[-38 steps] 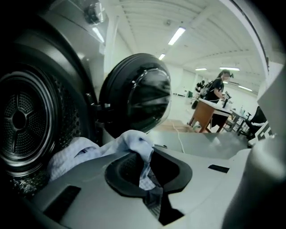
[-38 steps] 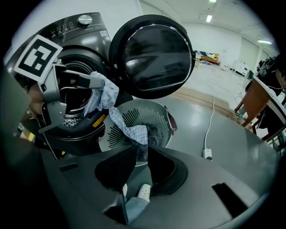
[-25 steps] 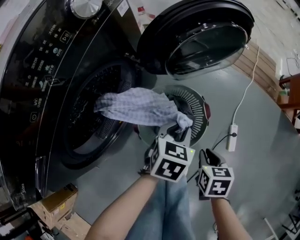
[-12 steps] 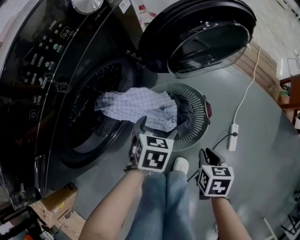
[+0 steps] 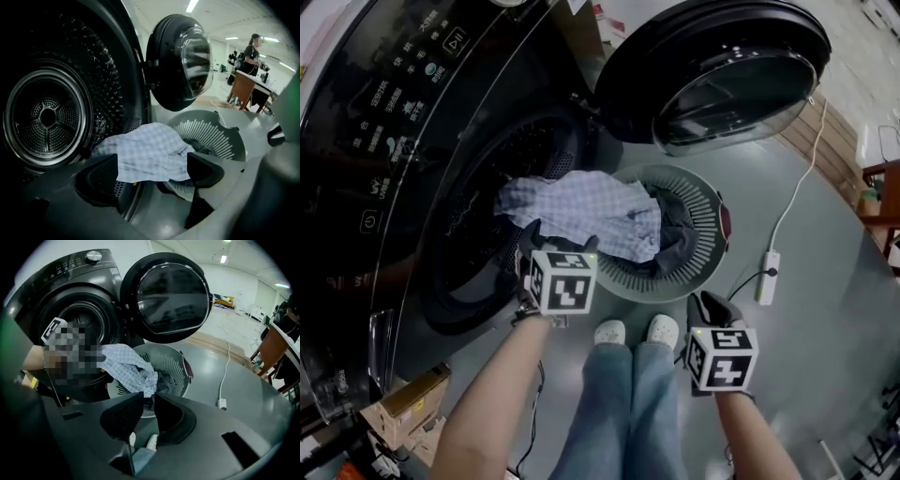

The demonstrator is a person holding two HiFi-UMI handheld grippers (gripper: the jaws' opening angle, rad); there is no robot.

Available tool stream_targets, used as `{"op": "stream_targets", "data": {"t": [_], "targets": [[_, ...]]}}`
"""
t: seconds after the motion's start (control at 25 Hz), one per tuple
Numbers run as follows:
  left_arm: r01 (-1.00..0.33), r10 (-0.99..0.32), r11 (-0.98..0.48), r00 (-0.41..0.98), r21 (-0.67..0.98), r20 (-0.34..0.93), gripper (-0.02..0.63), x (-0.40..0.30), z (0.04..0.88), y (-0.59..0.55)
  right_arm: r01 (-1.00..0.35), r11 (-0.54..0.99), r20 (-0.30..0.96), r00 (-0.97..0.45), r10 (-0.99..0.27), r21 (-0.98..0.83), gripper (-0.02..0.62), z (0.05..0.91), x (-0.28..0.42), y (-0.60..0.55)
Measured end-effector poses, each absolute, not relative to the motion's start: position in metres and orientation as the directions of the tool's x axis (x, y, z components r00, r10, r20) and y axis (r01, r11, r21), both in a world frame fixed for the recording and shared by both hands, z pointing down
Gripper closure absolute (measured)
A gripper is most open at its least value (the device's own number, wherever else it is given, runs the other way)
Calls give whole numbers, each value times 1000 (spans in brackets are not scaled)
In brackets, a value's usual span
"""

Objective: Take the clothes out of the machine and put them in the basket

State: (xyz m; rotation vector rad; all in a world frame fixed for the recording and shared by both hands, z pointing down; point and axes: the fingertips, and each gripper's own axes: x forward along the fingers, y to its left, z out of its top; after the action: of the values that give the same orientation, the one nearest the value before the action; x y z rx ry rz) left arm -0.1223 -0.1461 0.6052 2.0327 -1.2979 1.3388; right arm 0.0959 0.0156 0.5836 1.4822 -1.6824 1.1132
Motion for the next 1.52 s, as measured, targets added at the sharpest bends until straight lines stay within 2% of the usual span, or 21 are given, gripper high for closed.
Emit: {"op": "stream_targets", "data": {"t": [0.32,0.8,0.96,1.04,1.08,1.12,1.24,1.52], "targets": [[-888,-504,-366,-63,-279,861,147,-197,624,-189,-981,39,877,-185,-443,-187,522,589,78,6],[-874,-422,-389,-111,-290,900,146,-217,666,-214,-977,53,887,-208,-412,-205,523,603,64,10],[-866,-378,-430,-85,-256,922,248,-209,669,-207,-978,44,887,-203,-414,-203,523,602,68,10],[-833,-391,-465,-111,-300,914,375,-207,663,-204,-979,40,888,-197,-416,-199,523,601,71,10],[-810,-411,-486,-121,-329,903,505,-205,658,-202,-980,37,888,-195,-417,-198,523,600,73,11],[-789,-436,-505,-117,-350,892,552,-201,652,-200,-980,34,888,-193,-417,-197,524,599,75,11],[-764,-493,-535,-65,-361,868,560,-182,636,-191,-980,34,888,-193,-417,-197,526,595,78,14],[-832,-537,-498,75,-244,840,561,-136,597,-162,-983,8,887,-169,-429,-184,530,585,91,18]]}}
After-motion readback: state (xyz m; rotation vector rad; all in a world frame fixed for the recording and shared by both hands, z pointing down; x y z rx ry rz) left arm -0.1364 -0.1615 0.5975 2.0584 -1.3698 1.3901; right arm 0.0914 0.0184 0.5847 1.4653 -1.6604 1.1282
